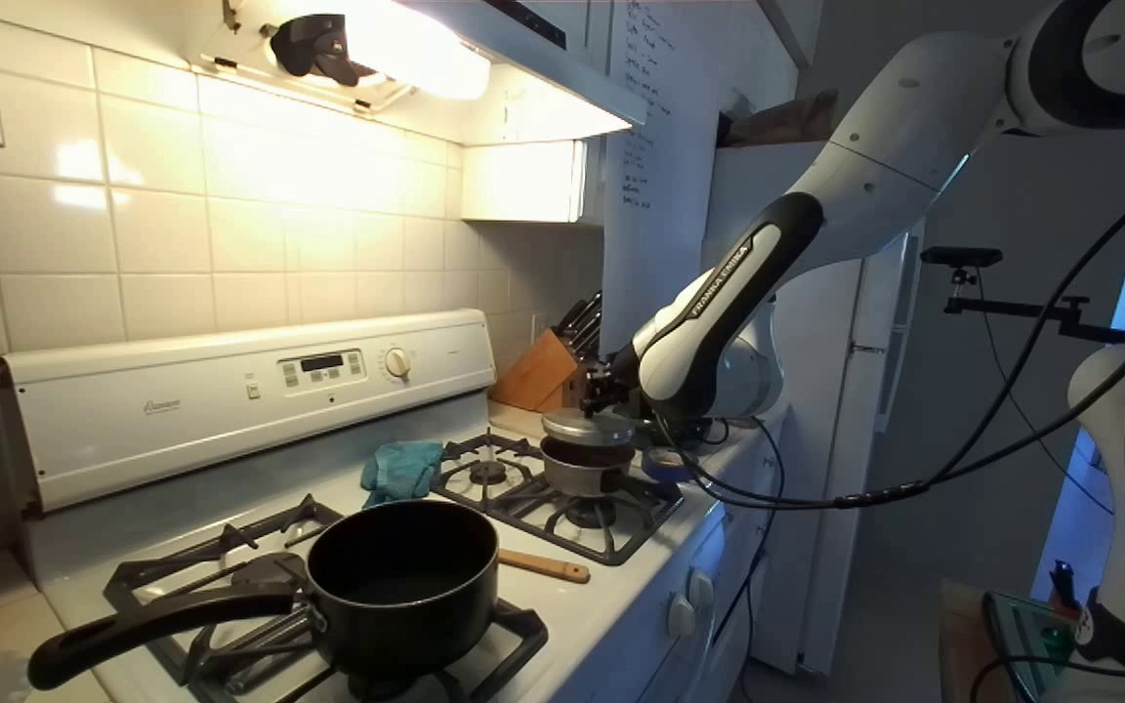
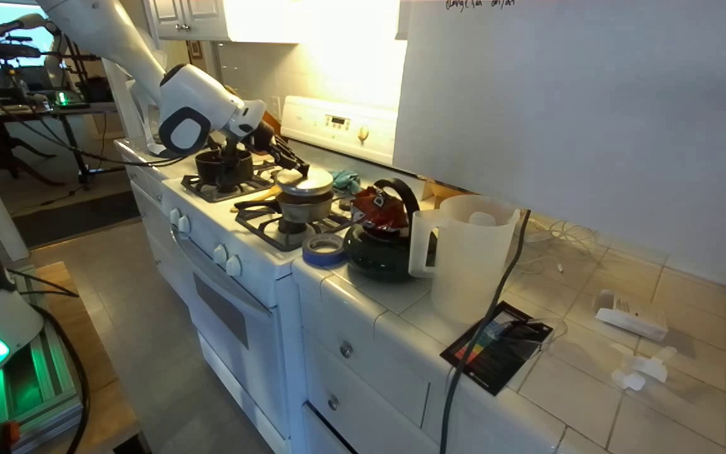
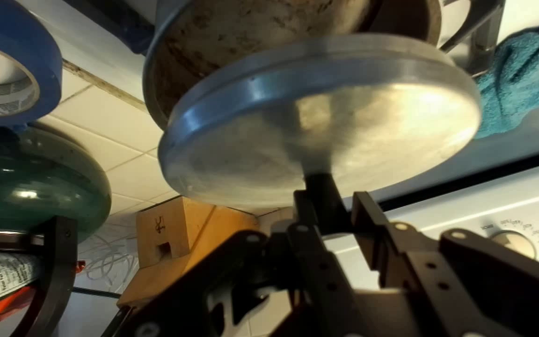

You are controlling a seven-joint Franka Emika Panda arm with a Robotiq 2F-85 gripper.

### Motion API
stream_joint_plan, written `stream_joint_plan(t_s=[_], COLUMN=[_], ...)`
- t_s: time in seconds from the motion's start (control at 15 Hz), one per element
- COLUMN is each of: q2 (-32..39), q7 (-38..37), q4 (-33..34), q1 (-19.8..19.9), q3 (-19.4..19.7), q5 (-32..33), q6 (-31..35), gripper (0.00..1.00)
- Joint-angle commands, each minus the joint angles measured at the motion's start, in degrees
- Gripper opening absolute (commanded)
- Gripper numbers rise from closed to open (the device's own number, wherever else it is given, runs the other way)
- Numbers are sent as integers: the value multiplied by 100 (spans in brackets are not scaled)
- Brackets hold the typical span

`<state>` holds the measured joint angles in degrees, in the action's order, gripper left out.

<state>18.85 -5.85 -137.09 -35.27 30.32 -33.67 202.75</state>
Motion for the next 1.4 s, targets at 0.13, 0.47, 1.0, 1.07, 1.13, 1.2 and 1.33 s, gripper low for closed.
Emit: stream_joint_plan(t_s=[0.13,0.47,1.0,1.07,1.13,1.2,1.33], q2=[130,353,652,699,751,791,872], q7=[273,206,-79,-112,-120,-126,-114], q4=[-62,15,243,293,346,368,402], q1=[-494,-611,-365,-331,-313,-307,-298], q3=[346,461,280,245,228,213,197], q5=[-372,-345,-130,-120,-126,-129,-146], q6=[111,147,221,207,174,177,175], gripper=[7,7,7,7,7,7,7])
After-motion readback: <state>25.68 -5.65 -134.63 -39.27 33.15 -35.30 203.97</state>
